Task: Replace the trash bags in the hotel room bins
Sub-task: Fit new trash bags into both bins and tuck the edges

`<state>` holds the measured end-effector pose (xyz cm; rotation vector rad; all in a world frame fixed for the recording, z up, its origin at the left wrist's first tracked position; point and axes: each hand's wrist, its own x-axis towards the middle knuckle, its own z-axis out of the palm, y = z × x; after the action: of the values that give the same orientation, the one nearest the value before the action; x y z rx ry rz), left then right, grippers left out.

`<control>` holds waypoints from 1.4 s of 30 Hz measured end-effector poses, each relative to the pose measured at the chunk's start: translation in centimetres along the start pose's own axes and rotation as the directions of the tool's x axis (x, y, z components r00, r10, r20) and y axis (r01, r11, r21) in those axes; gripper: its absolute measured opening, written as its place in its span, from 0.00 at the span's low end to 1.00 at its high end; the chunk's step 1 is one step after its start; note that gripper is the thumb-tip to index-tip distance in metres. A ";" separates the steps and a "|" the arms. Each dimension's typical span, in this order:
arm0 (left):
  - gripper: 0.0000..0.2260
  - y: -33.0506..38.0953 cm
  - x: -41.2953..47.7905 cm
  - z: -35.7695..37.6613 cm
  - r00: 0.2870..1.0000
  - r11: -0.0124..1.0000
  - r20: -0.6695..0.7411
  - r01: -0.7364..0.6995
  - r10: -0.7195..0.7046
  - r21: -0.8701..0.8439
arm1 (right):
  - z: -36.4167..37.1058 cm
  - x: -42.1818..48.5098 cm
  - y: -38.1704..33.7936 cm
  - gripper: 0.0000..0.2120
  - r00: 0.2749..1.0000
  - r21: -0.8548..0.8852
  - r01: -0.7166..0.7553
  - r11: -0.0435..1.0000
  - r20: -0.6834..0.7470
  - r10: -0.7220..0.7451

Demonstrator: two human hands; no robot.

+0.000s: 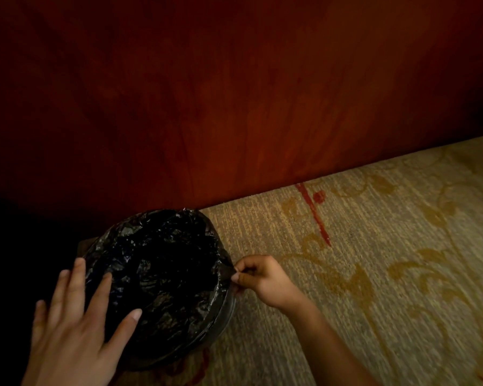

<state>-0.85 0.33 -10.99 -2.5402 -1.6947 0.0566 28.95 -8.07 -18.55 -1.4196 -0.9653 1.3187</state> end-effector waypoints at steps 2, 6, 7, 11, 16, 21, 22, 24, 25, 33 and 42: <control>0.44 -0.1 0.0 0.0 1.000 1.000 0.009 0.002 -0.003 0.007 | 0.4 0.2 0.0 0.07 0.999 0.064 0.002 0.998 -0.033 0.000; 0.43 -0.3 0.0 0.1 1.000 1.000 0.019 0.000 0.000 0.005 | 1.1 0.4 0.3 0.08 0.998 0.123 0.038 0.992 -0.061 -0.030; 0.43 -0.3 0.0 0.1 1.000 1.000 0.017 0.002 -0.002 -0.003 | 1.1 0.3 0.4 0.10 0.998 0.181 0.037 0.983 -0.053 -0.028; 0.43 -0.3 -0.1 0.2 1.000 1.000 0.009 -0.002 0.002 -0.014 | 0.7 0.0 1.2 0.08 0.998 0.397 0.055 0.916 -0.024 -0.050; 0.42 -0.4 -0.1 0.3 1.000 1.000 -0.005 -0.022 0.022 -0.021 | 0.4 -0.3 2.1 0.06 0.999 0.467 0.036 0.883 -0.003 -0.039; 0.40 -0.3 -0.2 0.2 1.000 1.000 -0.004 -0.018 0.018 -0.019 | 0.8 -0.1 2.1 0.05 0.999 0.362 0.044 0.931 -0.041 -0.032; 0.40 -0.4 -0.3 0.2 1.000 1.000 -0.002 -0.019 0.019 -0.020 | 0.8 0.0 2.1 0.06 0.999 0.335 0.028 0.942 -0.034 -0.018; 0.41 -0.4 -0.3 0.2 1.000 0.999 0.001 -0.017 0.018 -0.027 | 1.1 0.1 2.1 0.07 0.999 0.302 -0.030 0.953 -0.010 0.034; 0.40 -0.4 -0.2 0.1 1.000 0.999 -0.001 -0.017 0.017 -0.031 | 1.4 0.2 2.0 0.09 0.997 0.313 -0.072 0.947 0.010 0.073; 0.45 -0.1 0.0 -0.2 0.998 0.995 -0.006 -0.058 0.058 -0.078 | 3.2 0.7 -0.9 0.15 0.908 0.292 -0.355 0.888 -0.120 0.402; 0.46 0.9 0.0 -1.2 0.998 0.996 -0.008 -0.065 0.065 -0.065 | 4.0 0.0 -1.3 0.13 0.859 0.571 -0.251 0.782 -0.240 0.452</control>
<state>0.10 -0.13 -9.86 -2.6397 -1.6376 -0.0025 25.09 -7.24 -17.27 -1.3748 -0.0521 1.3804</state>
